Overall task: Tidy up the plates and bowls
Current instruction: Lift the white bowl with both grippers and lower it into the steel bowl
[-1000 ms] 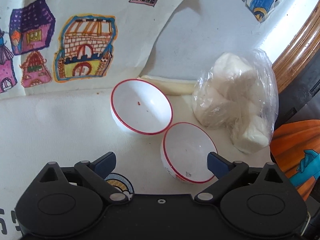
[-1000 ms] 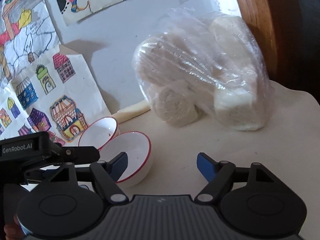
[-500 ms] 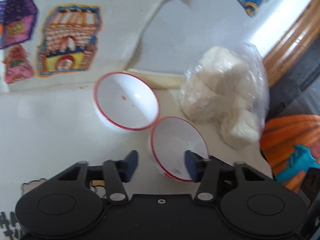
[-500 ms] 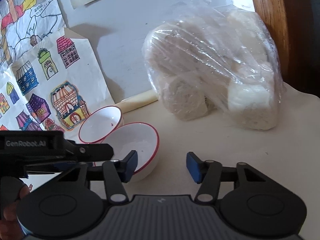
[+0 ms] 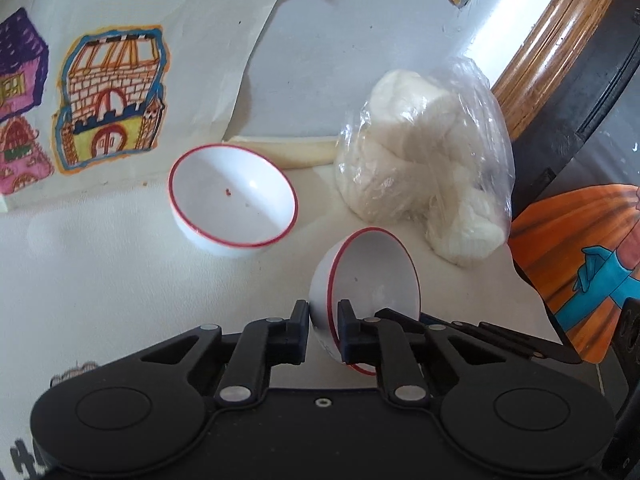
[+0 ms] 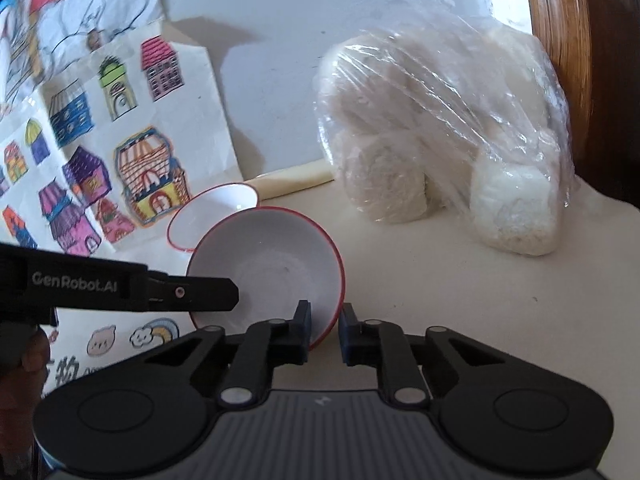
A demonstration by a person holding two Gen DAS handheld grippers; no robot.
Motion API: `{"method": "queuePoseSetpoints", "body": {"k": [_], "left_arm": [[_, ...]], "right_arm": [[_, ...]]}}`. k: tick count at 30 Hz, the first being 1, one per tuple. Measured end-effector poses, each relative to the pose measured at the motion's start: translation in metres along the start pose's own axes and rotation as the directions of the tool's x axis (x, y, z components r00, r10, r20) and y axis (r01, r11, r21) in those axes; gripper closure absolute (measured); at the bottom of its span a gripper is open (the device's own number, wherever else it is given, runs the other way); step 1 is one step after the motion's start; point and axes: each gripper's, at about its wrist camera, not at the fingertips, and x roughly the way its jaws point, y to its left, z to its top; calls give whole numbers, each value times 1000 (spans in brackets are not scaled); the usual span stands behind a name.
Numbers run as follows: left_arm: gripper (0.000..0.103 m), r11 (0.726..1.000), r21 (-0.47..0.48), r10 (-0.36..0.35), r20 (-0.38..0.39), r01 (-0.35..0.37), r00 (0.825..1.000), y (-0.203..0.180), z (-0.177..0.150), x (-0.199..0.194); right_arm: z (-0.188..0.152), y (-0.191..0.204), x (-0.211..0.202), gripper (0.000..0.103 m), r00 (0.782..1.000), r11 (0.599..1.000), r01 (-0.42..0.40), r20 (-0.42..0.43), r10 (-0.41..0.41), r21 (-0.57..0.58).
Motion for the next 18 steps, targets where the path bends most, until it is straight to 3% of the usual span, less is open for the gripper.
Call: {"method": "queuePoseSetpoints", "body": {"k": [10, 18], "left_arm": [[88, 998, 37, -46, 24, 45, 999, -12, -15, -38], [88, 993, 73, -96, 36, 93, 995, -21, -35, -89]], "right_arm": [[-10, 8, -43, 88, 999, 1000, 0, 53, 1, -22], [-23, 23, -93, 88, 995, 999, -5, 99, 8, -40]]}}
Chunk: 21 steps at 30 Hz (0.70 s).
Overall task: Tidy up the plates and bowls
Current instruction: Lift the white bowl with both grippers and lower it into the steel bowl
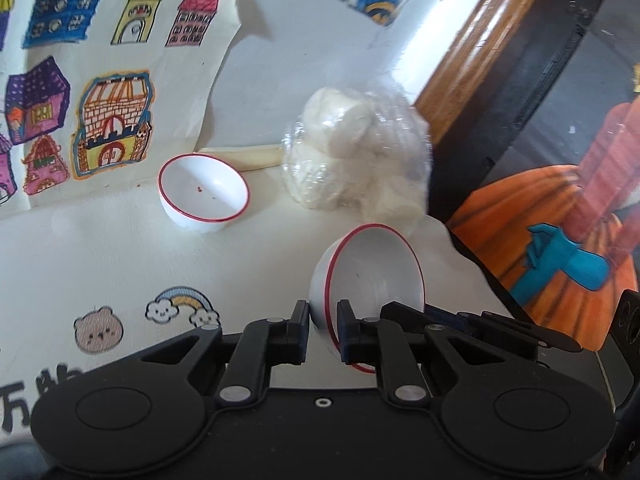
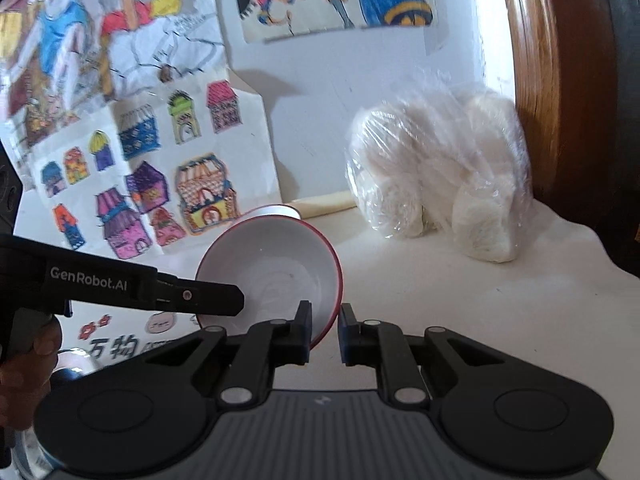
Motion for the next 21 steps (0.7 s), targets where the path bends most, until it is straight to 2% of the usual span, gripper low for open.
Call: {"method": "queuePoseSetpoints", "body": {"k": [11, 21], "left_arm": [[88, 998, 28, -50, 3, 50, 999, -13, -32, -65], [88, 999, 30, -32, -70, 34, 997, -8, -68, -83]], "right_arm": [[-18, 51, -74, 87, 999, 997, 4, 38, -1, -81], [-54, 78, -110, 87, 1000, 993, -21, -7, 20, -118]]}}
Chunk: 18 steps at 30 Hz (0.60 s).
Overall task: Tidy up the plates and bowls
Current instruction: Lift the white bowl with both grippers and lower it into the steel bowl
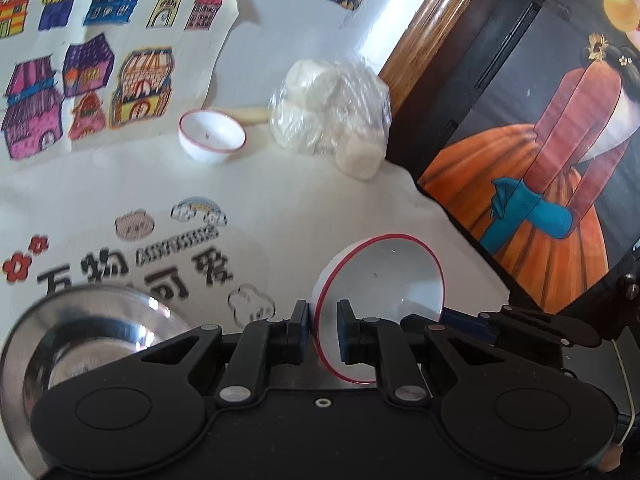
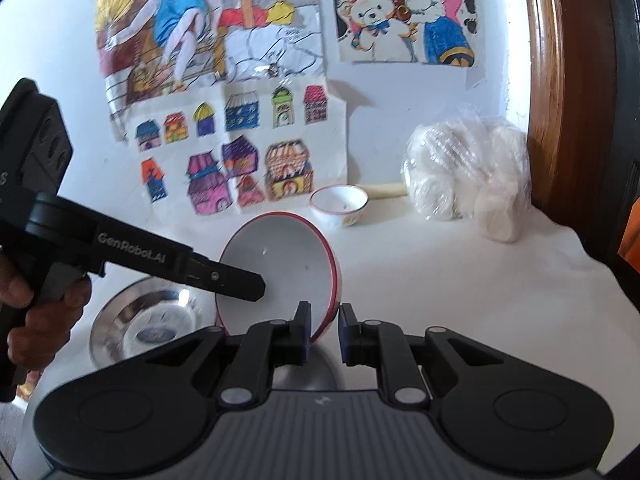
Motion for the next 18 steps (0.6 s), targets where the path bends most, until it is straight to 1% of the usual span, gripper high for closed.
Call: {"method": "queuePoseSetpoints", "body": {"k": [4, 9, 12, 18], "left_arm": [[88, 1000, 12, 28, -22, -27, 999, -1, -12, -4], [88, 999, 6, 37, -45, -37, 998, 0, -18, -5], [88, 999, 10, 43, -60, -43, 997, 0, -20, -3], [88, 999, 5, 50, -88, -50, 995, 3, -26, 2]], "right_arm": [[-11, 6, -7, 87, 1000, 1000, -18, -24, 18, 8], [-23, 7, -10, 87, 997, 998, -41, -66, 44, 55], [-29, 8, -10, 87, 995, 997, -38, -90, 45, 68], [-34, 9, -9, 87, 993, 998, -28, -112, 34, 60]]}}
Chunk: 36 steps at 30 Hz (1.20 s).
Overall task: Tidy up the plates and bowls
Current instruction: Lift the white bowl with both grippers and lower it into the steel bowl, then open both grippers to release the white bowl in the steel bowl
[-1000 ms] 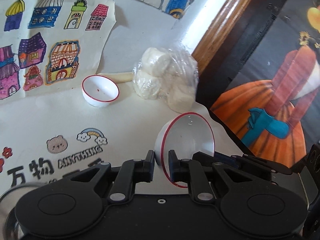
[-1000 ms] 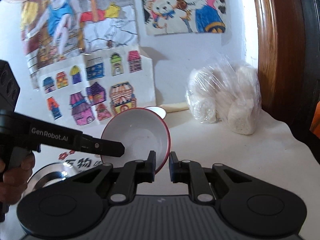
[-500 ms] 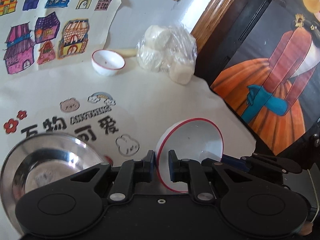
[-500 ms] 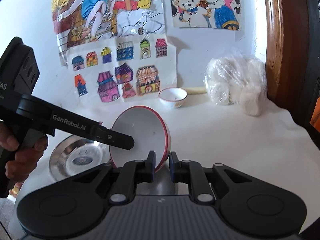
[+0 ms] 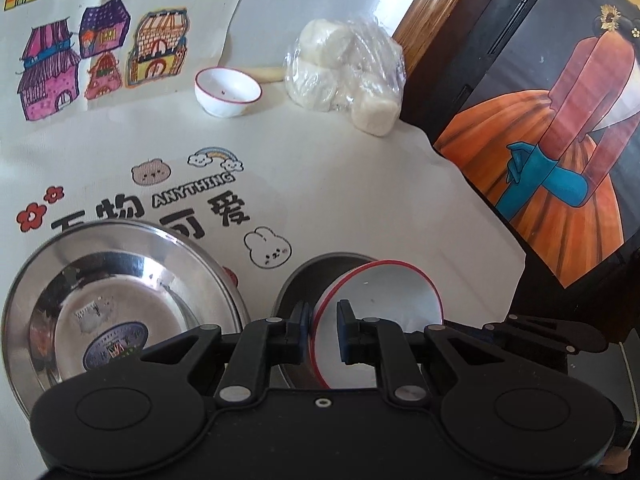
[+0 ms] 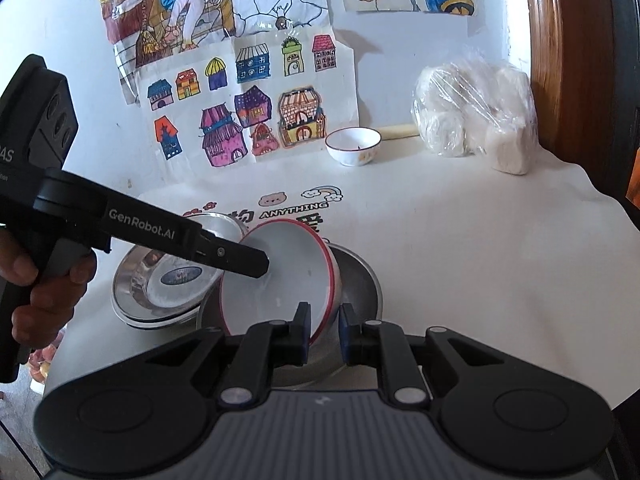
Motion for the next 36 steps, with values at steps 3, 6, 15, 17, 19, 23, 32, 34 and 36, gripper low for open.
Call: {"method": "queuePoseSetpoints", "body": {"k": [3, 6, 15, 17, 19, 23, 32, 34, 36], "left_arm": [[88, 1000, 0, 2, -6, -2, 1000, 1, 0, 1], [88, 1000, 3, 6, -7, -6, 1000, 1, 0, 1], [88, 1000, -8, 11, -27, -11, 1000, 3, -1, 5], [87, 1000, -10, 12, -32, -12, 999, 4, -1, 7], [87, 1000, -13, 13, -37, -13, 999, 4, -1, 8], [86, 1000, -21, 9, -42, -10, 999, 6, 0, 9], [82, 998, -54, -19, -53, 16, 998, 11, 6, 8], [82, 997, -69, -33, -49, 30, 998, 13, 6, 6], [80, 996, -71, -49, -31, 47, 998, 15, 5, 3]], "right_arm": [[-1, 0, 2, 87, 1000, 1000, -4, -11, 4, 4], [-1, 0, 3, 87, 1000, 1000, -7, -21, 7, 5], [-3, 1, 6, 87, 999, 1000, -20, -43, 21, 20], [-2, 0, 6, 87, 999, 1000, -21, -43, 22, 22], [-3, 1, 6, 87, 999, 1000, -20, -43, 21, 22], [-3, 0, 7, 85, 999, 999, -25, -39, 26, 30], [-2, -6, 11, 81, 1000, 999, -24, -18, 24, 47], [-2, -7, 11, 81, 1000, 999, -25, -15, 25, 48], [-2, -8, 11, 80, 1000, 999, -28, -10, 29, 47]]}}
